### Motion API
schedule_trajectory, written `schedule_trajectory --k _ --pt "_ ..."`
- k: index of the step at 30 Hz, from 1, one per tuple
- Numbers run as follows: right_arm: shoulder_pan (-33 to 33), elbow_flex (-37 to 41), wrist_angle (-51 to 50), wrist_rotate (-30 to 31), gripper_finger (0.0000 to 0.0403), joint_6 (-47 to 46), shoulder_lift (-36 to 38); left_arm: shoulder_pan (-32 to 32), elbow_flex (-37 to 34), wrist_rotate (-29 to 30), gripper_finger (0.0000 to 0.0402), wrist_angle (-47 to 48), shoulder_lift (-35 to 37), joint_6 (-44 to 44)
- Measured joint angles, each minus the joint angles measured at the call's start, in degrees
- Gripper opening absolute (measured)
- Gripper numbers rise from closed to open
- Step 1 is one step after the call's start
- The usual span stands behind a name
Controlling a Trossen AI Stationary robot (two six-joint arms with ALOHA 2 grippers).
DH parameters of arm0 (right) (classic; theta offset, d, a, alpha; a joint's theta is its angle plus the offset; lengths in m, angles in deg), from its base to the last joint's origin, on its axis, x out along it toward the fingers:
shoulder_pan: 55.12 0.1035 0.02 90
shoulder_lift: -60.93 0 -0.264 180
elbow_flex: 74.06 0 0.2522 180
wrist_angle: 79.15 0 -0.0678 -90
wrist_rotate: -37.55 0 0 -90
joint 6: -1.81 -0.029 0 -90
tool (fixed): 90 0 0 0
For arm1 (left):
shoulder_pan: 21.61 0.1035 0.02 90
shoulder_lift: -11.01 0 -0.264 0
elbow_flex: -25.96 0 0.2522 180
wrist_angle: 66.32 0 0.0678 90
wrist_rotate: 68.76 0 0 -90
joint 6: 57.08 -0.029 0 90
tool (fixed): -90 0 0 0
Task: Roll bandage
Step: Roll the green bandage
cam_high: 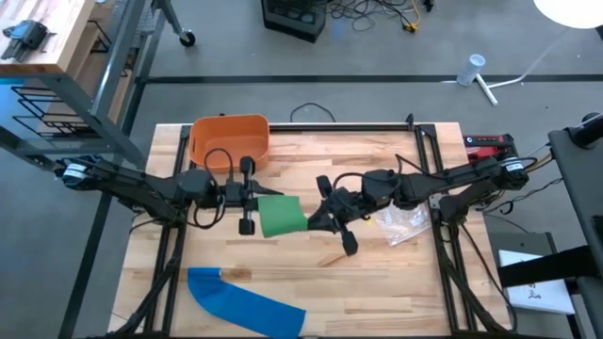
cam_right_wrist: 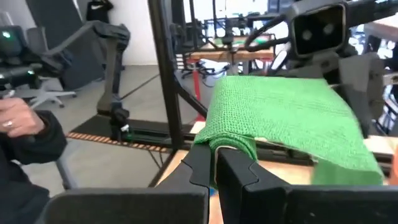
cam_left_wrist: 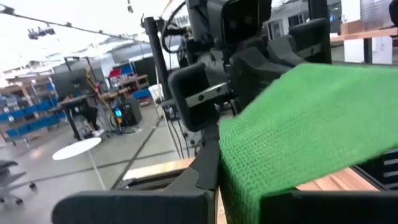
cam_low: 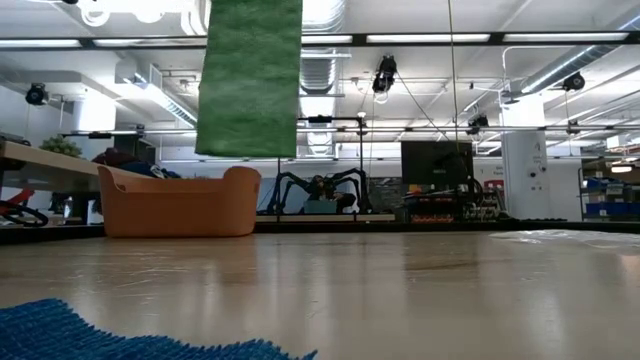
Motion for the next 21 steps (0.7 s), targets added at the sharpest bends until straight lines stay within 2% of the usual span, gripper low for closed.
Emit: schedule_trajectory --k 5,9,14,21 --pt "1.0 0.0 4.6 -0.1 0.0002 -0.1 0.0 0.0 0.0 0.1 0.0 -1.1 -1.6 -0.2" --pt "1.8 0.0 6.1 -0.1 0.0002 -4.9 0.0 0.0 0.0 0.1 0.0 -4.9 -4.0 -0.2" --pt "2.0 0.0 3.8 -0.1 0.0002 -5.6 -0.4 0.0 0.1 0.1 0.0 -9.4 -5.4 -1.7" --pt "1.2 -1.5 3.4 0.6 0.0002 -5.4 -4.9 0.1 0.1 0.3 0.0 -11.3 -4.2 -3.9"
